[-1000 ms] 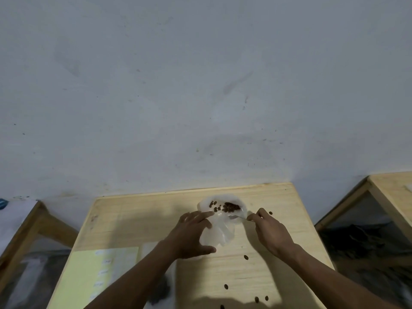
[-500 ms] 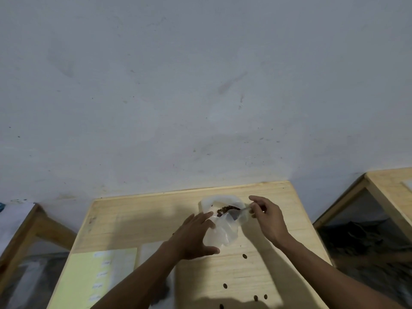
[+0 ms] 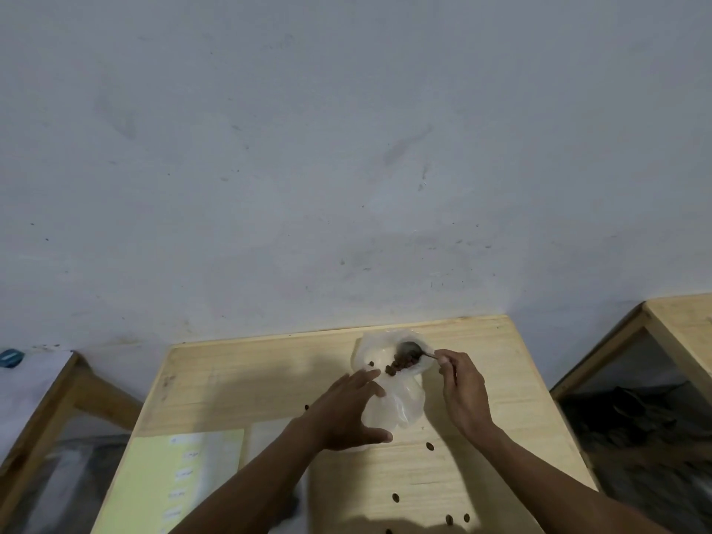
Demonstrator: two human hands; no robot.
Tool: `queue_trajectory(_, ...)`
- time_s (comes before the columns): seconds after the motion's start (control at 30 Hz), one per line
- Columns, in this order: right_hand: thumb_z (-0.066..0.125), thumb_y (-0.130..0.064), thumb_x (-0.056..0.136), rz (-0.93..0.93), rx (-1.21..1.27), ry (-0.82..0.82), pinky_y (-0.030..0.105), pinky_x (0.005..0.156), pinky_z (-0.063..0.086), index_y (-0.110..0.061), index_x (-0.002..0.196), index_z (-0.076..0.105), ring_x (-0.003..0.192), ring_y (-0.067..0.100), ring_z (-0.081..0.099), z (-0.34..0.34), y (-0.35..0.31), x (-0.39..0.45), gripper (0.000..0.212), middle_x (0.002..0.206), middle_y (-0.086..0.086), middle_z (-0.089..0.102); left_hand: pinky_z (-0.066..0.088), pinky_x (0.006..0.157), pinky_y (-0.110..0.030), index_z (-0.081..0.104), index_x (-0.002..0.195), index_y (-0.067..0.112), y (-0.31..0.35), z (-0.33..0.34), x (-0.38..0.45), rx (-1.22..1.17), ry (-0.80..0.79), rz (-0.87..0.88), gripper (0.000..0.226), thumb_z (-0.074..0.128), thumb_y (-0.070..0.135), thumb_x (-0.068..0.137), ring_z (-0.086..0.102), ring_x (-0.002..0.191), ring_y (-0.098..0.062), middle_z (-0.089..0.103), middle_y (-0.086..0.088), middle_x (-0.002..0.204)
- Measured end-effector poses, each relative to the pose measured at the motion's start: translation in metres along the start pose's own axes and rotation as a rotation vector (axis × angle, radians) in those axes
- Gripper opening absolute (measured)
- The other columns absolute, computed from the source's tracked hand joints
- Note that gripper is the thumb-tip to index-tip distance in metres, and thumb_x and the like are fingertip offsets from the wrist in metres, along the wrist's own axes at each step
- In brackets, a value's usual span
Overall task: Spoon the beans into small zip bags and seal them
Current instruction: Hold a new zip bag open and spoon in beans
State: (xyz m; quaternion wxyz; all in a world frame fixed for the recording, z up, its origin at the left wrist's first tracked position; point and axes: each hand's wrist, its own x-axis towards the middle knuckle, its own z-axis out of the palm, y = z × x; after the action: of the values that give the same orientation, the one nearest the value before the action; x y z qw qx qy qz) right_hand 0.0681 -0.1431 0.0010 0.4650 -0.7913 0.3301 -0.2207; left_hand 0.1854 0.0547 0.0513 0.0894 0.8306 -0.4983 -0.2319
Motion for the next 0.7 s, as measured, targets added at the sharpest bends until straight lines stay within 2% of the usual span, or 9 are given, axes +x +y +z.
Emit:
queue_trajectory(0.1, 0.039, -0.023, 0.104, 0.180, 0.073, 0.021, 0.042, 0.087, 0.051, -0.016, 0.104, 0.065, 0.089, 0.022, 0.065, 0.002, -0.005, 0.006, 0.027, 0.093, 0.001, 0.067, 0.016, 0.120, -0.036, 0.040, 0.141, 0.024, 0.000, 0.004, 0.002, -0.015, -0.010, 0.008, 0.075, 0.066, 0.061, 0.081, 0.007, 0.150, -0.014, 0.012, 0.006, 0.163)
queue_trajectory(0.2, 0.041, -0.017, 0.103, 0.381, 0.180, -0.005, 0.049, 0.086, 0.053, -0.006, 0.098, 0.067, 0.081, 0.028, 0.067, 0.006, -0.005, 0.017, 0.029, 0.079, 0.005, 0.068, 0.022, 0.121, -0.039, 0.039, 0.141, 0.025, -0.001, 0.006, 0.006, -0.041, -0.020, 0.001, 0.076, 0.068, 0.060, 0.080, 0.004, 0.151, -0.013, 0.010, 0.007, 0.163)
queue_trajectory(0.27, 0.041, -0.012, 0.102, 0.501, 0.291, -0.006, 0.047, 0.079, 0.055, 0.001, 0.096, 0.068, 0.072, 0.028, 0.063, 0.006, -0.004, 0.022, 0.030, 0.073, 0.009, 0.066, 0.026, 0.119, -0.041, 0.039, 0.141, 0.025, -0.001, 0.006, 0.008, -0.045, -0.014, 0.005, 0.076, 0.068, 0.059, 0.080, 0.003, 0.150, -0.011, 0.010, 0.009, 0.162)
queue_trajectory(0.33, 0.040, -0.009, 0.103, 0.586, 0.435, 0.005, 0.034, 0.065, 0.053, 0.005, 0.093, 0.065, 0.065, 0.025, 0.059, 0.002, -0.009, 0.022, 0.031, 0.071, 0.013, 0.062, 0.029, 0.117, -0.040, 0.038, 0.141, 0.025, -0.003, 0.005, 0.009, -0.037, 0.009, 0.014, 0.076, 0.068, 0.059, 0.080, 0.005, 0.150, -0.011, 0.010, 0.009, 0.162)
queue_trajectory(0.43, 0.038, -0.007, 0.104, 0.566, 0.562, 0.042, 0.026, 0.060, 0.048, 0.003, 0.092, 0.061, 0.062, 0.023, 0.054, -0.005, -0.021, 0.018, 0.028, 0.069, 0.014, 0.056, 0.028, 0.117, -0.040, 0.037, 0.142, 0.026, -0.011, 0.003, 0.009, -0.007, 0.052, 0.005, 0.076, 0.065, 0.061, 0.081, 0.012, 0.148, -0.013, 0.014, 0.008, 0.161)
queue_trajectory(0.57, 0.038, -0.005, 0.101, 0.489, 0.584, 0.067, 0.031, 0.068, 0.048, 0.000, 0.091, 0.061, 0.064, 0.023, 0.053, -0.008, -0.029, 0.014, 0.025, 0.070, 0.012, 0.054, 0.006, 0.122, -0.036, 0.034, 0.145, 0.027, -0.023, 0.001, 0.007, 0.046, 0.084, -0.007, 0.075, 0.061, 0.061, 0.084, 0.003, 0.151, -0.015, 0.013, 0.007, 0.163)
queue_trajectory(0.63, 0.039, -0.006, 0.101, 0.467, 0.584, 0.081, 0.031, 0.068, 0.049, -0.001, 0.091, 0.062, 0.066, 0.023, 0.054, -0.010, -0.032, 0.014, 0.025, 0.071, 0.012, 0.056, 0.008, 0.122, -0.036, 0.034, 0.145, 0.028, -0.026, 0.001, 0.005, 0.028, 0.103, -0.030, 0.075, 0.061, 0.061, 0.084, 0.006, 0.151, -0.015, 0.016, 0.008, 0.162)
queue_trajectory(0.7, 0.039, -0.008, 0.101, 0.452, 0.584, 0.093, 0.031, 0.069, 0.050, -0.001, 0.093, 0.063, 0.068, 0.024, 0.055, -0.014, -0.034, 0.015, 0.025, 0.073, 0.011, 0.057, 0.019, 0.121, -0.037, 0.035, 0.143, 0.029, -0.028, 0.003, 0.004, -0.007, 0.142, -0.069, 0.075, 0.061, 0.064, 0.082, 0.022, 0.147, -0.016, 0.029, 0.009, 0.158)
